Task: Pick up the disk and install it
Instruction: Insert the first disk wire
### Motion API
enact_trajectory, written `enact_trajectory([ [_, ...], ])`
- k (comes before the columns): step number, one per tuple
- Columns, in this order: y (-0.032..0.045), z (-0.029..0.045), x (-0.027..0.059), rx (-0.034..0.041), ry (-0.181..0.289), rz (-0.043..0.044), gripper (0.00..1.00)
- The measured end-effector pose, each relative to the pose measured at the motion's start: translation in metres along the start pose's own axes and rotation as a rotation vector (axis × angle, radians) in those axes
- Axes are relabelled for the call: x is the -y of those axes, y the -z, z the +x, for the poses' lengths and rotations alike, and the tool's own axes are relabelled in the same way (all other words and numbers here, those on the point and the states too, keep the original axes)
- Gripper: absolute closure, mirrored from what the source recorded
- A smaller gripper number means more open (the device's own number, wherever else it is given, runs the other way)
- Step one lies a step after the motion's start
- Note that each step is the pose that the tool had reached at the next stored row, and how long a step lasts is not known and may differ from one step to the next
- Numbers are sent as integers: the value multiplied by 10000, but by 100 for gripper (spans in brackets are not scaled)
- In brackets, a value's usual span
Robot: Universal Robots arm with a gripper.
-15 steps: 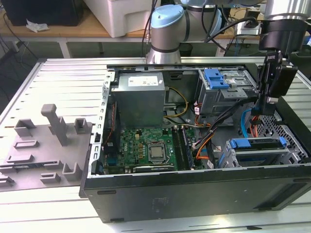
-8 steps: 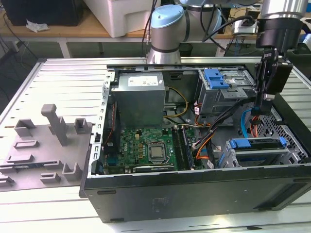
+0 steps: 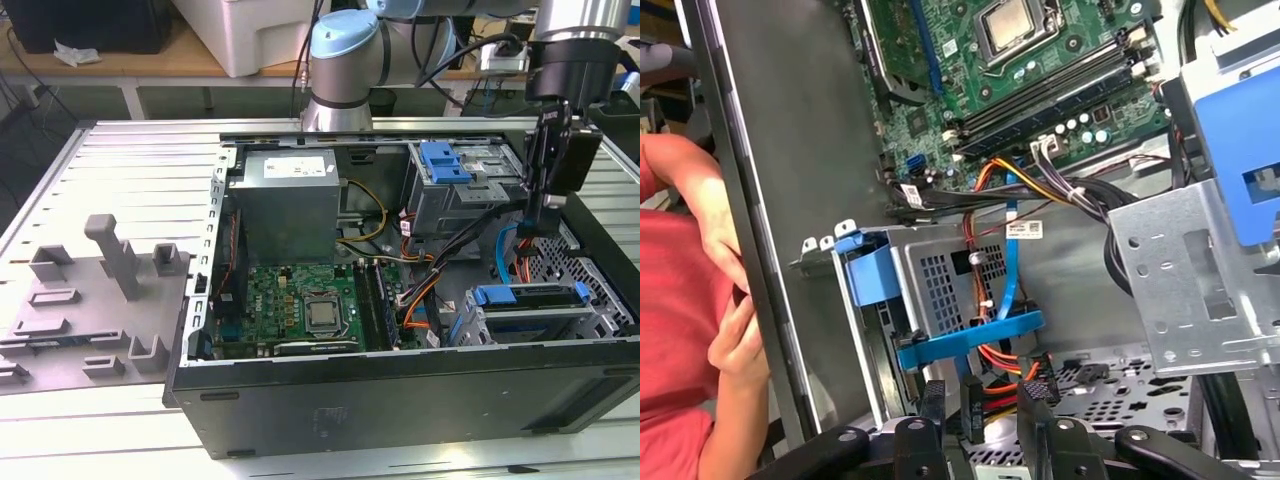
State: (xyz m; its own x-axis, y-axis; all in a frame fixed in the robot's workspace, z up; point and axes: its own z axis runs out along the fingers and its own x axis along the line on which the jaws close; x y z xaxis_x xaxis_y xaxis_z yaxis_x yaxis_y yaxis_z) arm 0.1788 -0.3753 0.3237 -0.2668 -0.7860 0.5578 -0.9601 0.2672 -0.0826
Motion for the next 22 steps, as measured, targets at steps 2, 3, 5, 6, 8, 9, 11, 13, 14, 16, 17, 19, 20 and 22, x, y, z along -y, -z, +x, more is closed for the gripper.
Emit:
enact_trajectory([
  [2,-4,-3,-1,-66,-4,19,58],
  [3,-4,-4,-1,-87,-5,26,58],
  [5,-4,-3,0,-100,-5,30,58],
  [6,-5,-4,-1,-98,-5,30,58],
  [8,-1,-13,-3,-94,-3,28,58],
  [9,3,-17,-5,-96,-4,29,58],
  [11,10,-26,-8,-96,-4,29,58],
  [13,16,-34,-11,-99,-5,30,58],
  [14,16,-35,-11,-98,-5,29,58],
  [16,17,-37,-12,-101,-5,30,58],
  [17,17,-37,-12,-112,-7,33,58],
  [19,14,-39,-12,-141,-9,41,58],
  [20,14,-39,-12,-150,-9,44,58],
  [22,12,-40,-12,-181,-12,53,58],
])
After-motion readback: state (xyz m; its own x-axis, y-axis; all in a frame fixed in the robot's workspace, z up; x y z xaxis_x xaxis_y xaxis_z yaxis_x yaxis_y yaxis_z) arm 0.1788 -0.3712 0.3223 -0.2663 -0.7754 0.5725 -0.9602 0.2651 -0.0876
